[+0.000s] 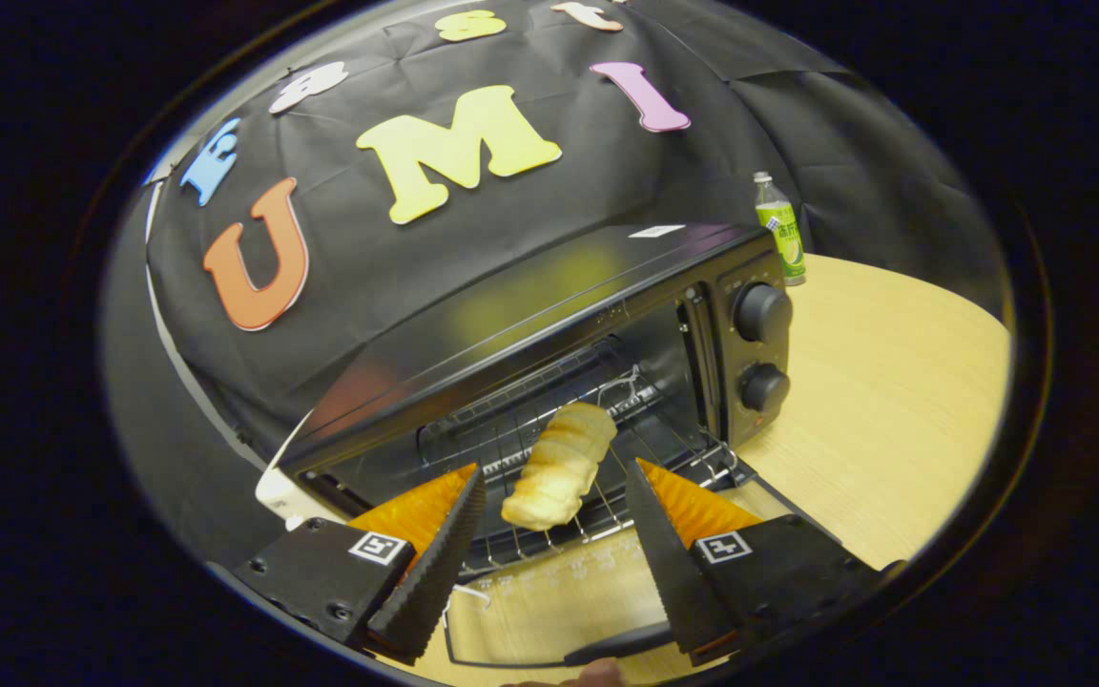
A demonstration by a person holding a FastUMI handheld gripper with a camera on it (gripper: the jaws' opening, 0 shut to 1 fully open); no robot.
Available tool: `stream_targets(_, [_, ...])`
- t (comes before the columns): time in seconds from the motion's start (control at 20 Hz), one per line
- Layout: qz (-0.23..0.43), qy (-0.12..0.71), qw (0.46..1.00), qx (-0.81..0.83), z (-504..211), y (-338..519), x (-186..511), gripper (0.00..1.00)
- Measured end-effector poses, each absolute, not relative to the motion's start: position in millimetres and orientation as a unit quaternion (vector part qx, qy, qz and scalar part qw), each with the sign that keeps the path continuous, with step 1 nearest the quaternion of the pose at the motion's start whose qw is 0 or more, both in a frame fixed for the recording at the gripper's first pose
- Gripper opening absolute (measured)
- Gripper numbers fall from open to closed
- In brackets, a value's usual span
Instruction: Open the toaster oven, put the food inside, and close the toaster oven door.
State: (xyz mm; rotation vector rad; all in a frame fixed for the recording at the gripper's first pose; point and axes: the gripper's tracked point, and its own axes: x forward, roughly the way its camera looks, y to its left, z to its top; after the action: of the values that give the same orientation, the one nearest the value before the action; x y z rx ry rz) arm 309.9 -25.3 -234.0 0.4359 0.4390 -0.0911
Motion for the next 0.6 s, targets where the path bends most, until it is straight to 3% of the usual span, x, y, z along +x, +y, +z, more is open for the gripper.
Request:
stream_targets(0.2, [-0.023, 0.226, 0.956, 0.185, -228.2, -19.8, 262.2, 1.00])
stream_targets(0.6, [0.035, 0.250, 0.962, 0.101, -233.7, -15.6, 173.5, 1.00])
